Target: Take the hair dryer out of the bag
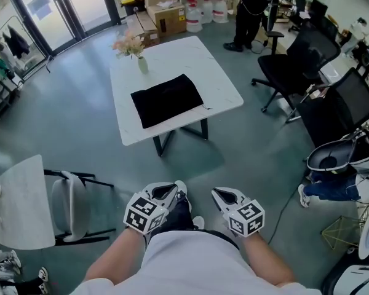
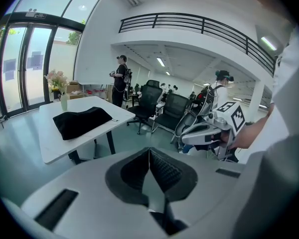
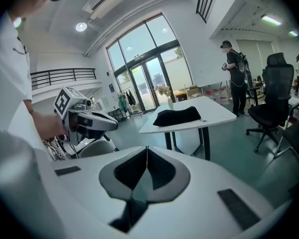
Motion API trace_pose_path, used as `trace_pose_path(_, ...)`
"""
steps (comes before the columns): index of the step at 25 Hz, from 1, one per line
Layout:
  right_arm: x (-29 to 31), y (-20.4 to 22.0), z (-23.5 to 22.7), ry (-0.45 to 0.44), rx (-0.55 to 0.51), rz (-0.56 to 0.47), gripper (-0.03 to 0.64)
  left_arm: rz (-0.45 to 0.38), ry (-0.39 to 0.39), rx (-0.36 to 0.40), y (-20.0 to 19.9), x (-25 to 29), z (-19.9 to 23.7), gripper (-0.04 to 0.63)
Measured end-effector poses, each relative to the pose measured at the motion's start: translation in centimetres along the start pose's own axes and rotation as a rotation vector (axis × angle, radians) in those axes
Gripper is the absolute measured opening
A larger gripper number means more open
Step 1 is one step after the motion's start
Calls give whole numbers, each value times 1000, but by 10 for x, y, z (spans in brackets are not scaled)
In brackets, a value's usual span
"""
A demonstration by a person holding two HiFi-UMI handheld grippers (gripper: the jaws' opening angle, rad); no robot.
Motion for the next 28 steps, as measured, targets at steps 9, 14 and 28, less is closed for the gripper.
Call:
trace_pose_path(9,36,-29,-44,42,16,19,17,-14,40,14,-54,40,50,17)
trace_pose_path(14,69,-63,-63,44,4,20,17,-4,75,23,-85,61,84,17)
trace_pose_path(28,194,-147,-88,42,-47,42,17,-14,41,8,-143,59,232,17)
Point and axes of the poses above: the fingertips, and each gripper's own axes: x forward along the fingers, z to its left, y out of its underside, the point moved 2 cm from there along -x, backward along the fingers, and after that the axes turned 15 degrees about y, right-handed, at the moved point
